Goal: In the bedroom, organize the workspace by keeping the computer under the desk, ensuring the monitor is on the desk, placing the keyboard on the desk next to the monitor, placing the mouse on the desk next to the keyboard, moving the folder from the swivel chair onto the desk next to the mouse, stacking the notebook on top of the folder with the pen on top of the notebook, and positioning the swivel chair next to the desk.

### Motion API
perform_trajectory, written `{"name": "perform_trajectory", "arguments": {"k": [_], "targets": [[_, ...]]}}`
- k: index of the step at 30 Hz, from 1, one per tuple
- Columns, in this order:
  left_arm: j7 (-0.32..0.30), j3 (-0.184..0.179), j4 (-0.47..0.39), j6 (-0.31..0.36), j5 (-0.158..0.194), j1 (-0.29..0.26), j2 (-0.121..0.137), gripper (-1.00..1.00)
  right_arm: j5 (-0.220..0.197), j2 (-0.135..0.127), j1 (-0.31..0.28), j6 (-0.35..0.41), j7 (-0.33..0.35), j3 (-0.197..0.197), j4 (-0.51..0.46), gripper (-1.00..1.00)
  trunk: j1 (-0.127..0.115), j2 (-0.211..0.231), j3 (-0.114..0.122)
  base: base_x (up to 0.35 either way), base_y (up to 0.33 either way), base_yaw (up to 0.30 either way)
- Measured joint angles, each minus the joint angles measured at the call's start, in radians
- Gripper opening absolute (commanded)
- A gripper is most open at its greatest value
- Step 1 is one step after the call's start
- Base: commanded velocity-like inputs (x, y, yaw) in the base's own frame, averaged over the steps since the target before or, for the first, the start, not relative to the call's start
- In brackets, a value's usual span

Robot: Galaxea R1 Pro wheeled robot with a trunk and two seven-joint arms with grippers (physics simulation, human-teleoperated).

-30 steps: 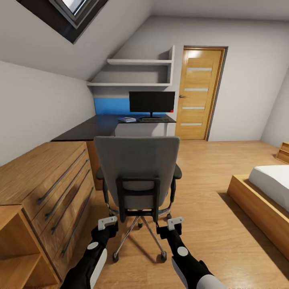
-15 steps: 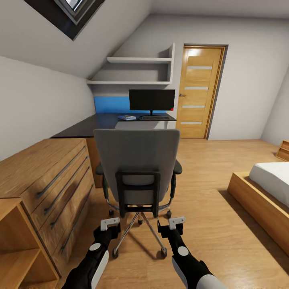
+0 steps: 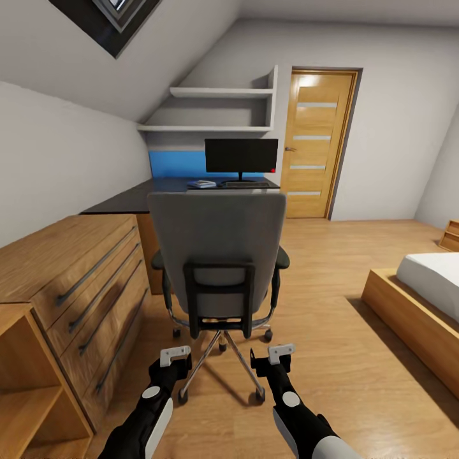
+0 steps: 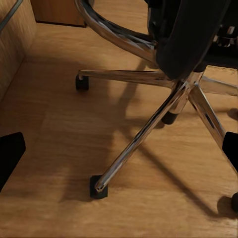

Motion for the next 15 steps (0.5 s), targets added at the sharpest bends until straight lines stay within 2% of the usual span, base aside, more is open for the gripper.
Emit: {"name": "perform_trajectory", "arguments": {"k": [15], "targets": [[0.001, 0.0, 0.0, -0.004, 0.0, 0.0, 0.0, 1.0, 0.0, 0.0, 0.0, 0.001, 0.001, -0.002, -0.001, 1.0, 0.004, -0.007, -0.003, 0.0, 0.0, 0.0]]}}
